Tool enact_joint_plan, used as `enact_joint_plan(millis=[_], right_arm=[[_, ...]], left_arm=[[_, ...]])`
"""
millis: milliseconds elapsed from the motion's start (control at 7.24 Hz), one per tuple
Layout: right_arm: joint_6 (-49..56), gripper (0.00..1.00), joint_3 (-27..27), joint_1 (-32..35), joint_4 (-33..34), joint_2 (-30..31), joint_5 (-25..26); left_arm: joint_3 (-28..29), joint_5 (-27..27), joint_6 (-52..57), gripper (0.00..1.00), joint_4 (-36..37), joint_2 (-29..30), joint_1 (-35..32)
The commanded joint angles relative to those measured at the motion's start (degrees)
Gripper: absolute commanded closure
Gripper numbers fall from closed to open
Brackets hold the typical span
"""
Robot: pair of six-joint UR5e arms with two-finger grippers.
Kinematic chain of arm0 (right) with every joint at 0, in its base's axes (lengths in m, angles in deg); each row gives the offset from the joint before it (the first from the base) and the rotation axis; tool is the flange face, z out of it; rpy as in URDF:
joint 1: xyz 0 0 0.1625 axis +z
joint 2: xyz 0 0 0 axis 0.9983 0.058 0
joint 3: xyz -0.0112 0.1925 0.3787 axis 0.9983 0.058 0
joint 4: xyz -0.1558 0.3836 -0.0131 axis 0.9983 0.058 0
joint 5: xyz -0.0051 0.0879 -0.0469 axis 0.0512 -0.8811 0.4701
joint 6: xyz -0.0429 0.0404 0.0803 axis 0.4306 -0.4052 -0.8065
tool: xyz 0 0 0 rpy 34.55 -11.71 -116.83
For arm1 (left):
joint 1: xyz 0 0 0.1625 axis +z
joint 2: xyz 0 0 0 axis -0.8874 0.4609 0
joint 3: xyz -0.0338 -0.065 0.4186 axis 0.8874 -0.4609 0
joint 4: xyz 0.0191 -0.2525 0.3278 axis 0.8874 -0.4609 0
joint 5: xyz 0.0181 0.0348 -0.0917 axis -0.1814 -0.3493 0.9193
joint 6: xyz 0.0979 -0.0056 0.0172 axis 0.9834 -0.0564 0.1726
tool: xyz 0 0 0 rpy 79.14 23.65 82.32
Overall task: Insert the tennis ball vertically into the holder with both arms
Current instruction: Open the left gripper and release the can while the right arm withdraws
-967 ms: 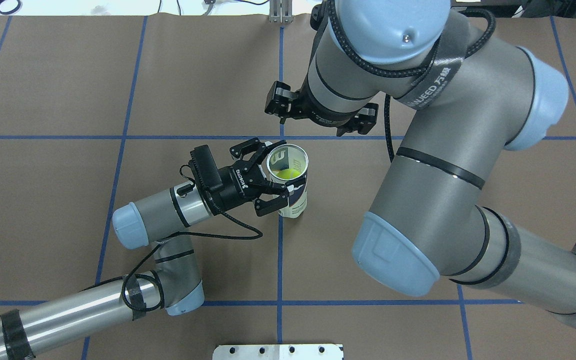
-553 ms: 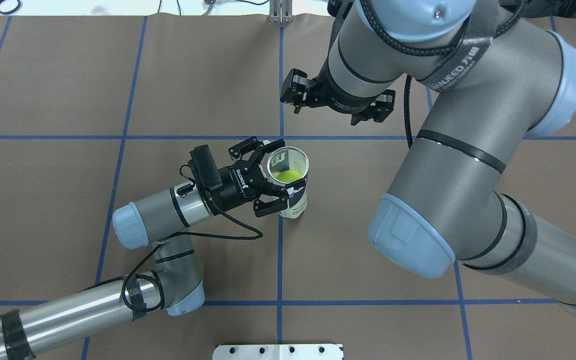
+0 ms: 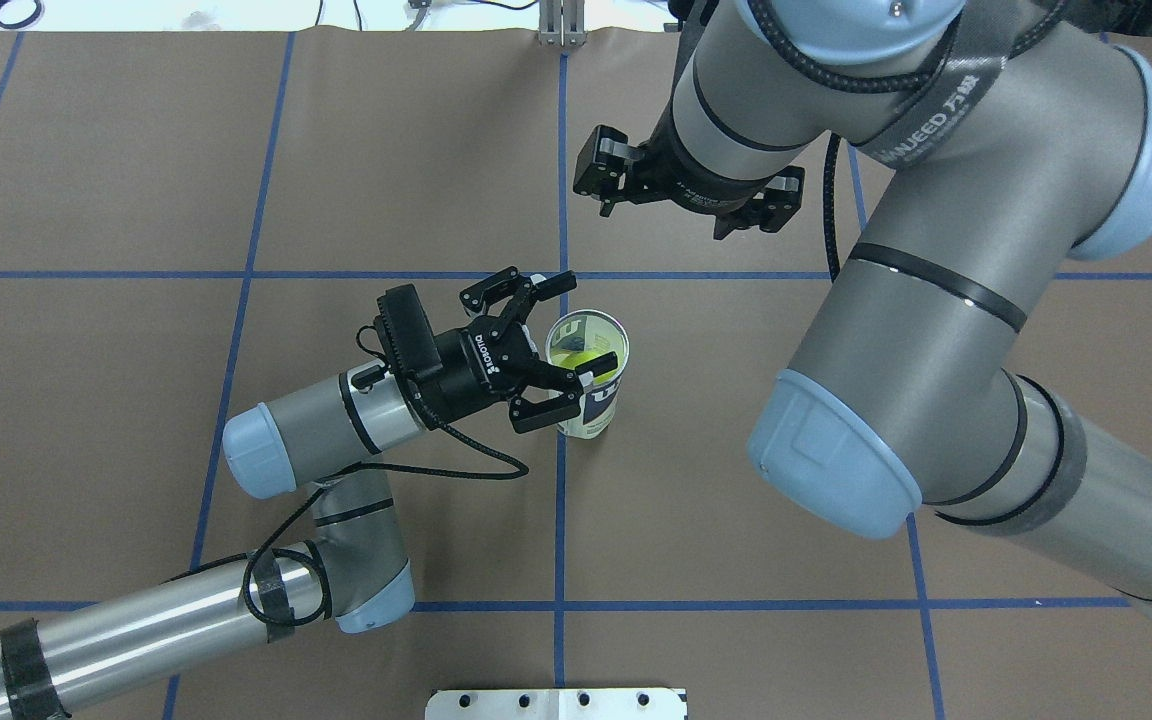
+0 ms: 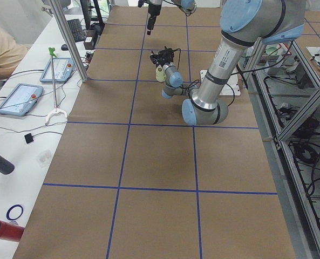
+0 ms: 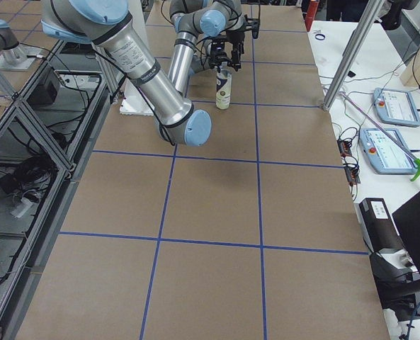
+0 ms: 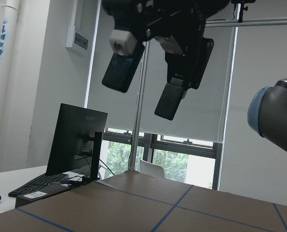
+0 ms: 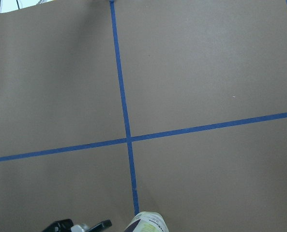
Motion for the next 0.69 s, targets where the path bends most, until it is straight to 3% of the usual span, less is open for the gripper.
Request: enact_joint_plan(millis=[0,415,553], right_arm=[[9.6,0.01,0.2,5.9,-0.5,4.1,-4.4],[30.9,0.01,4.2,18.2,-0.8,12.7,-9.1],[37.4,0.01,6.5,22.3,-3.6,15.6,-10.6]], left_arm=[[-1.7,-0.1,-0.1,0.01,0.2,0.1,-0.1],[-2.0,0.1,-0.3,0.01,0.6,-0.5,-2.9],[-1.9,0.1,-0.3,0.01,0.9,-0.9,-4.6]])
